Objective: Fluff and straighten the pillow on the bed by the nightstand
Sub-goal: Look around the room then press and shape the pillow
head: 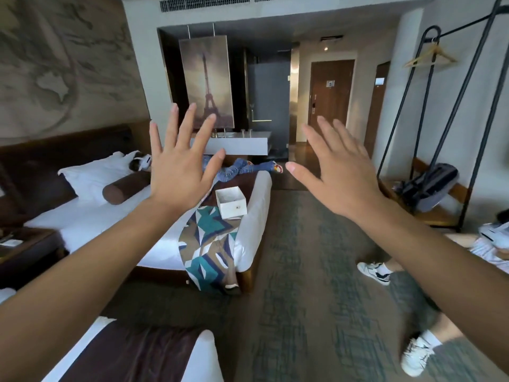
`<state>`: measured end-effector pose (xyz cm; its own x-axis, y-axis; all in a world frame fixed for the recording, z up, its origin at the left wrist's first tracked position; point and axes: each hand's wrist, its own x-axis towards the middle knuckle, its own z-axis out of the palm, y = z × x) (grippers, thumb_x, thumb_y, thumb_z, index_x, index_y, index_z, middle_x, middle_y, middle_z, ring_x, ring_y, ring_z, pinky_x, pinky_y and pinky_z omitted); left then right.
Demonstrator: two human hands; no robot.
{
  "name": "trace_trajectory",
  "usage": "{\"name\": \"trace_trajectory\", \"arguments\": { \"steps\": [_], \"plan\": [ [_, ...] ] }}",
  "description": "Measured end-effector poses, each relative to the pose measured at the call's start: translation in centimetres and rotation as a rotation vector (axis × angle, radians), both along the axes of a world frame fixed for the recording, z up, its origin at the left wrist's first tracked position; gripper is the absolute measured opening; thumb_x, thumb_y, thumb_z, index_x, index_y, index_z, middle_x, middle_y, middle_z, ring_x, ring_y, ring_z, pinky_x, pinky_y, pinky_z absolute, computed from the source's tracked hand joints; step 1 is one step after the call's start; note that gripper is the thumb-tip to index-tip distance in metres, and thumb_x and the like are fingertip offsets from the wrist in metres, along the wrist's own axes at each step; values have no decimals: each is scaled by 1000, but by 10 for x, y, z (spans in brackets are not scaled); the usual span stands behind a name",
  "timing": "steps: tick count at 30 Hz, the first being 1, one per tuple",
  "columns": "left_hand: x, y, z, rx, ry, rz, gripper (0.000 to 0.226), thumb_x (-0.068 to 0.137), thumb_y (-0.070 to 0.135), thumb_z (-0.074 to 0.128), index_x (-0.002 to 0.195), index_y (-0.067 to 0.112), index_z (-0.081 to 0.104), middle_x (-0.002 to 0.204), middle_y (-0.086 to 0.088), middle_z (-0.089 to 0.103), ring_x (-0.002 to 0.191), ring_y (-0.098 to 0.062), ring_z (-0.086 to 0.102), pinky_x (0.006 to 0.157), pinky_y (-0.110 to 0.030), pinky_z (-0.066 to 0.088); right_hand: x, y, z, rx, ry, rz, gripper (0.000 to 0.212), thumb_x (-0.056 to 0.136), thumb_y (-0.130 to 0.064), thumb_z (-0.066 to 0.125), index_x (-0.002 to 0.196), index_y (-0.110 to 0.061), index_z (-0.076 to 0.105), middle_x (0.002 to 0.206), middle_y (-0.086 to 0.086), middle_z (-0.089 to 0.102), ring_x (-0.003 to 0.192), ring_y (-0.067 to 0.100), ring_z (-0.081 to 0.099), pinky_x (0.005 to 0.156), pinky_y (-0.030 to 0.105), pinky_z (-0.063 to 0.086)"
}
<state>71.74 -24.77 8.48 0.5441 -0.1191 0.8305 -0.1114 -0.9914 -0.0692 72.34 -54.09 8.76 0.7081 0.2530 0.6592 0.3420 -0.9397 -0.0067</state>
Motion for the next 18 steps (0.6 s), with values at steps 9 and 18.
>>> {"name": "trace_trajectory", "arguments": {
  "steps": [9, 18],
  "plan": [
    [133, -24, 11, -12, -68, -4, 65, 109, 59, 21, 165, 28, 28, 176, -7, 15, 164, -34, 6, 129, -64, 6, 134, -27, 8, 52, -45, 69, 75, 99, -71, 22, 164, -33, 16, 173, 2, 14, 160, 27, 10, 124, 51, 18],
    [271, 5, -19, -48, -112, -74, 63, 109, 53, 28, 163, 22, 33, 175, -13, 16, 163, -38, 8, 129, -63, 7, 271, -2, -5, 71, -18, 5, 72, 101, -70, 24, 163, -34, 15, 173, 2, 12, 160, 27, 9, 125, 51, 16]
  ]
}}
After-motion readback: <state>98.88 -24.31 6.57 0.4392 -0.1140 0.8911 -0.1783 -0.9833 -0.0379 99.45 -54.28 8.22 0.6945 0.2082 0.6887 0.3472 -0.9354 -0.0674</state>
